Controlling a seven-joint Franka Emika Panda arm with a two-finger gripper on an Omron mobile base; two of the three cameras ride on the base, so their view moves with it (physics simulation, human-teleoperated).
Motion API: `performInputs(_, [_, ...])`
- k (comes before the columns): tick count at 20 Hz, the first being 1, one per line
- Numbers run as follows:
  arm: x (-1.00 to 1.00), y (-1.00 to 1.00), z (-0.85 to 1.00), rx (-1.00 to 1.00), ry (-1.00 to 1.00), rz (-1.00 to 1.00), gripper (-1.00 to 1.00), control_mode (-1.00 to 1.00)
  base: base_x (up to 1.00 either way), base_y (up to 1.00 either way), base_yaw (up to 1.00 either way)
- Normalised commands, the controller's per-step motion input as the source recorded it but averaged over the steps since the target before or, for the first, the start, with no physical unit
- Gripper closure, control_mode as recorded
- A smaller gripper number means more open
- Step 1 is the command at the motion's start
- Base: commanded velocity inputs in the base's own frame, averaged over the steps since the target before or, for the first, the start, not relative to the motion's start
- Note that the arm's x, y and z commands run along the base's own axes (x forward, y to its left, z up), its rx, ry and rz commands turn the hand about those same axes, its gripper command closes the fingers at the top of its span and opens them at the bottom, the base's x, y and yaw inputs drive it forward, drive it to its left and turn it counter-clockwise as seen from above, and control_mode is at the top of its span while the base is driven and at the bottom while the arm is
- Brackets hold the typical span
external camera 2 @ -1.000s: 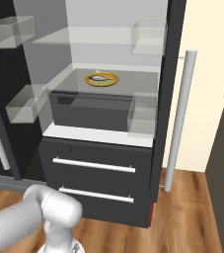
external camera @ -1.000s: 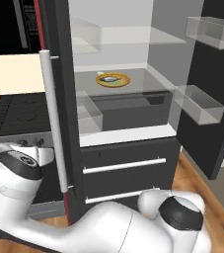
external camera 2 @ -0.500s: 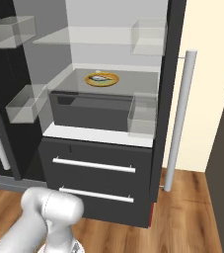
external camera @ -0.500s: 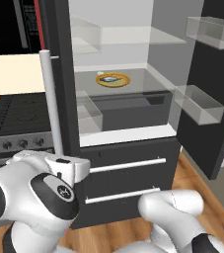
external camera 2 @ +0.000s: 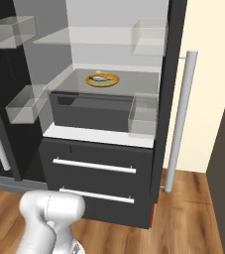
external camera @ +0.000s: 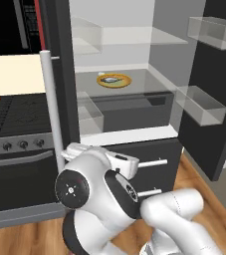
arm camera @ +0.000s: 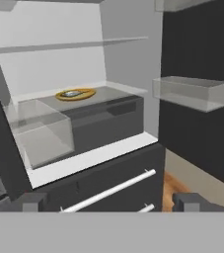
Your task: Retrieve the fish from the fridge and place it on the saucepan with marinade on the stove.
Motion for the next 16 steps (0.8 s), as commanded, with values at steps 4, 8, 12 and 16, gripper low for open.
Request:
performInputs(4, [0.0, -0.89, 0.02, 0.0, 0.0, 0.0, -1.0, -1.0, 0.0, 0.0, 0.0])
performInputs(8, [0.01, -0.74, 0.0, -0.02, 0.0, 0.01, -1.0, -1.0, 0.0, 0.0, 0.0])
performInputs(12, [0.08, -0.4, 0.04, -0.1, 0.0, 0.05, -1.0, -1.0, 0.0, 0.0, 0.0])
performInputs(16, [0.18, -0.34, 0.09, -0.11, 0.01, 0.13, -1.0, -1.0, 0.0, 0.0, 0.0])
